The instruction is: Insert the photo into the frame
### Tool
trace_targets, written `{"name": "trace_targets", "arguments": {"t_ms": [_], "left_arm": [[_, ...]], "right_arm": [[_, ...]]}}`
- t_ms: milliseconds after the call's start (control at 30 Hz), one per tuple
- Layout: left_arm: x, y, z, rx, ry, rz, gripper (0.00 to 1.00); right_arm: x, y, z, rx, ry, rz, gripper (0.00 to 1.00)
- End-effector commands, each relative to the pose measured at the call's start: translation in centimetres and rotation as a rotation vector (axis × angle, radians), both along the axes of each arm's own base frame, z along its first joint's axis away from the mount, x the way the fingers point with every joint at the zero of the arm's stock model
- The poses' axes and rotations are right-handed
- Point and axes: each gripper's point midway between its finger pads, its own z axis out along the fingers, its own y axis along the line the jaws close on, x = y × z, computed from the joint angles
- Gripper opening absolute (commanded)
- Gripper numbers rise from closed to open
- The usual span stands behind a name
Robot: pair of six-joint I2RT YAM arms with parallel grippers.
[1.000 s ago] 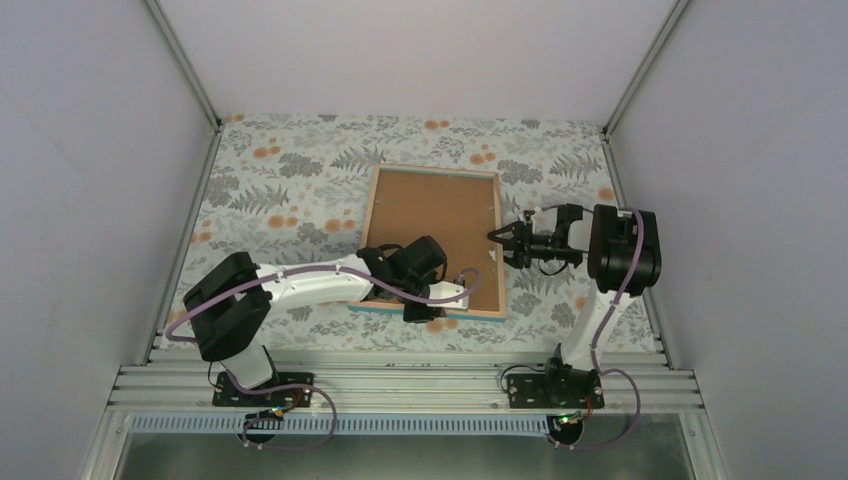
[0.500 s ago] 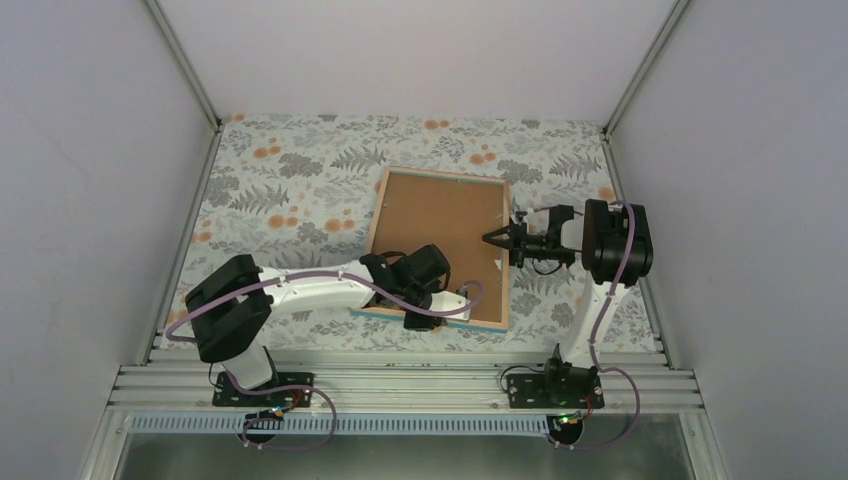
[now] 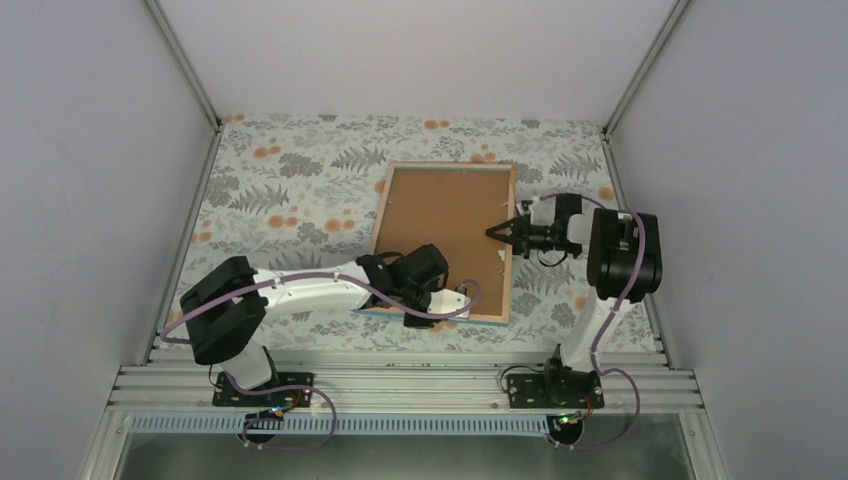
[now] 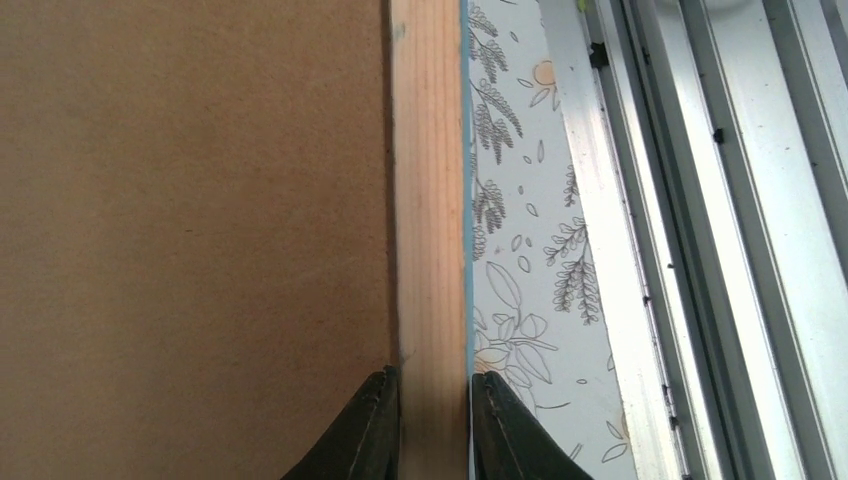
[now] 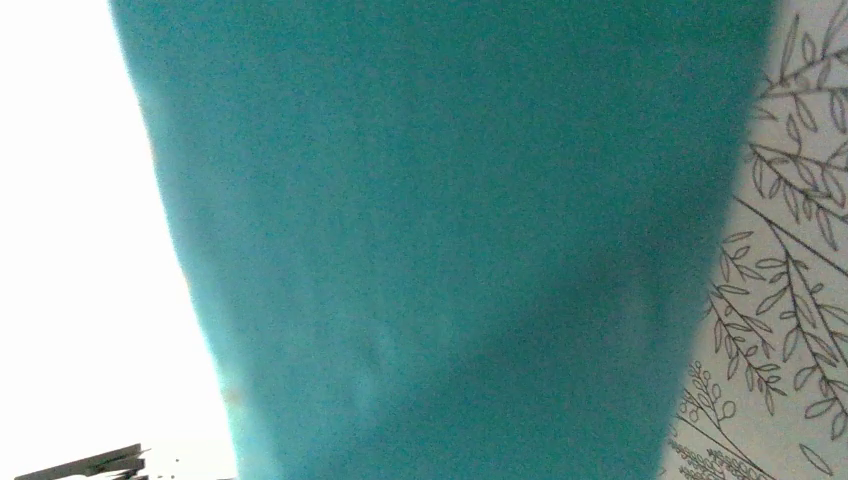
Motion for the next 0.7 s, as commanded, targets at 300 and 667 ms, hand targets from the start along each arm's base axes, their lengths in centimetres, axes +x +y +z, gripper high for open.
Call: {"name": "trace_targets", "arguments": {"t_ms": [300, 667], "left_arm": [[9.3, 3.9, 11.3, -0.216, -0.064, 0.259, 0.7], [19.0, 12.8, 19.6, -0.41, -0.101, 0.657, 0.87]], "right_arm": [[3.8, -0.7, 11.6, -0.167, -0.411, 0.026, 0.04], [6.4, -1.8, 25.1, -0.412, -0.84, -0.022, 0.04]]}}
